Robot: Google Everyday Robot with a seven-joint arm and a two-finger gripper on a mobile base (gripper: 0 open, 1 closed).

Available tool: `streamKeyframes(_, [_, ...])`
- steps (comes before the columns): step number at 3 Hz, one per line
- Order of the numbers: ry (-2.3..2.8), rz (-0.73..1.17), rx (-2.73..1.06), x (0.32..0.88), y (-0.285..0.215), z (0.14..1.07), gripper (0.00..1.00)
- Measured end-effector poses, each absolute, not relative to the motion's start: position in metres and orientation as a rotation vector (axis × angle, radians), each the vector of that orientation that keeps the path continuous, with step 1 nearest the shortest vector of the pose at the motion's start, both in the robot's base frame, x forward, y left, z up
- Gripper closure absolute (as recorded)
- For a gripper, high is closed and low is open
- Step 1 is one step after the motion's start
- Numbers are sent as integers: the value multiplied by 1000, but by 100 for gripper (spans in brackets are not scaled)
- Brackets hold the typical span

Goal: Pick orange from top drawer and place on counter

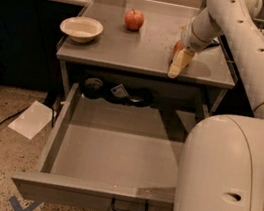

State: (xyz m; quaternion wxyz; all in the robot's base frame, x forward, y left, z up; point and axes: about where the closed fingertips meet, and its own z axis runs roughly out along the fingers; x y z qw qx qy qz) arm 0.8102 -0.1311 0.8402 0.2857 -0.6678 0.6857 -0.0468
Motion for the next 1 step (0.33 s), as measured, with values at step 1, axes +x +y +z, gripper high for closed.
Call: streamKeyframes(1, [1833,-125,-1785,810,-131,840,0])
